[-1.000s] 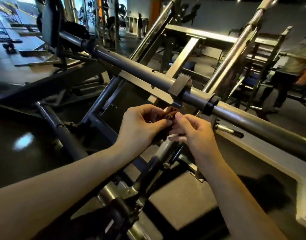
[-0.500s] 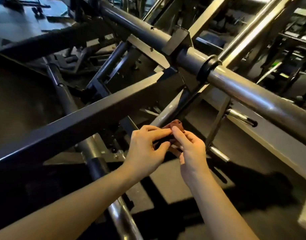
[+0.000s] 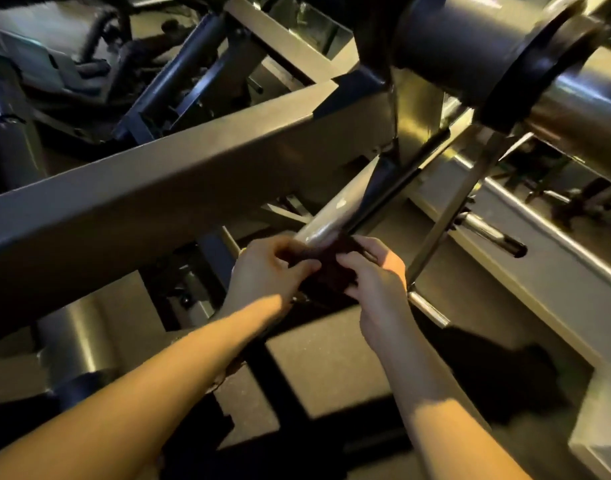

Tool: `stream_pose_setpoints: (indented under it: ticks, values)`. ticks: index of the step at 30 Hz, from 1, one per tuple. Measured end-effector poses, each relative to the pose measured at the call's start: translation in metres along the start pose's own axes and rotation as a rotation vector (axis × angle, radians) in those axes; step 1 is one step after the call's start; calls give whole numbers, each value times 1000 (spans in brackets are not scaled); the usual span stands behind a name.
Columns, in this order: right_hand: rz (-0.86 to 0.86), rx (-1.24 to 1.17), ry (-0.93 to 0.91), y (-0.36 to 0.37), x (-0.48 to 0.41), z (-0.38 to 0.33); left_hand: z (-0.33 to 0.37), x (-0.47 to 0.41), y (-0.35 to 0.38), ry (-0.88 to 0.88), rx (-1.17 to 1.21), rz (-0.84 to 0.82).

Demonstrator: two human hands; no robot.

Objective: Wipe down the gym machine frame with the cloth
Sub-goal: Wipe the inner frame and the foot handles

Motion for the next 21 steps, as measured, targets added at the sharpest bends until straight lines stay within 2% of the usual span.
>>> stream_pose_setpoints:
  ticks: [5, 10, 12, 15, 17, 21]
  values:
    - [-47, 278, -173, 9, -34, -14, 4, -31, -4, 72, 23, 101]
    - [228, 445, -359, 18, -57, 0, -5, -27, 12, 61, 42, 202]
    - [242, 455, -353, 16, -57, 12, -14, -18, 20, 84, -28, 246]
    - [124, 448, -279, 13, -64, 22, -28, -17, 34, 34, 30, 194]
    - [106, 446, -326, 9, -70, 17, -23, -20, 39, -14, 123, 217]
    - [214, 470, -471, -10, -83, -14, -11, -31, 45, 9, 108, 379]
Point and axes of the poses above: each hand's wrist, its own x-axis away from the middle knuckle, its own y-axis out of the palm, z = x × y, the point moved 5 cm from there along -x, towards the middle knuckle, and after that the axes turned 2 degrees about z, right-handed, at the moved point
